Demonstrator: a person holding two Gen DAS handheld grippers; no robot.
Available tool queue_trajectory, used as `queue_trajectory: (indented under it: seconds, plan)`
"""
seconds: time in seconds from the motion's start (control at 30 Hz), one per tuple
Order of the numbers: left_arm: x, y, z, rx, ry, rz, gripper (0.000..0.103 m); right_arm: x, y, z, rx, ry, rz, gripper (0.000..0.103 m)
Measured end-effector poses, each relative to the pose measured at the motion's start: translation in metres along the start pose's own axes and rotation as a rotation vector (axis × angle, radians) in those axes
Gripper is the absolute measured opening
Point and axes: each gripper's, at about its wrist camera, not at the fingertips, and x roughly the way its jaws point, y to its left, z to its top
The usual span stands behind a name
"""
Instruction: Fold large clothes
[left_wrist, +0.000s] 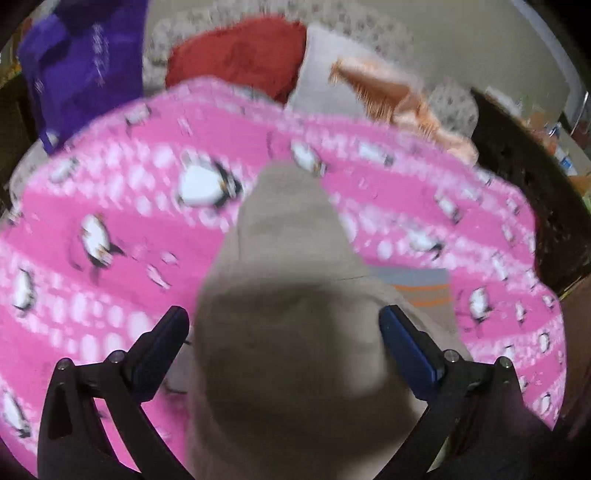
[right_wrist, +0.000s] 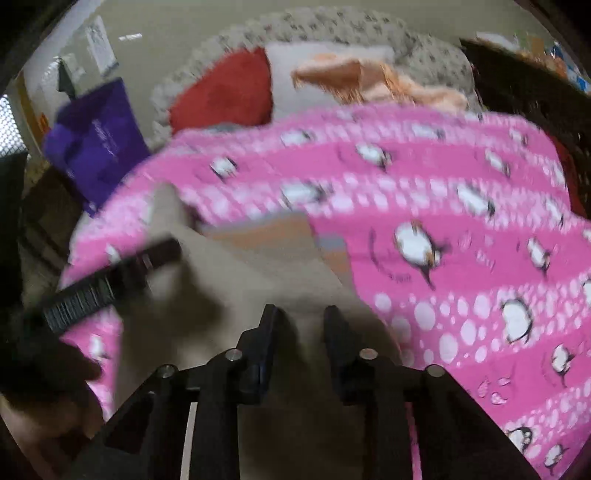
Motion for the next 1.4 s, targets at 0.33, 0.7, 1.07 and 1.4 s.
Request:
queue_trajectory:
  seconds: [0.33, 0.7, 1.07, 1.4]
  plan:
    - [0.026, 0.013, -0.017, -0.074, 0.032, -0.083, 0.103, 0.017, -0.004, -0.026, -0.076, -0.051, 0.009, 0.025]
    - [-0.135, 0.040, -0.068, 0.114, -0.169, 0.012, 0.103, -0.126, -0.026, -0.043, -0.133, -0.169, 0.091, 0.083]
    - [-0.179, 0.022, -0.197, 0.164, -0.146, 0.049, 0.103, -0.174, -0.045, -0.139, -0.187, -0.071, 0.118, 0.084]
    - [-0.196, 0.007, -0.187, 0.056, -0.152, 0.000, 0.103, -0.197, -0.058, -0.149, -0.153, -0.089, 0.117, 0.084]
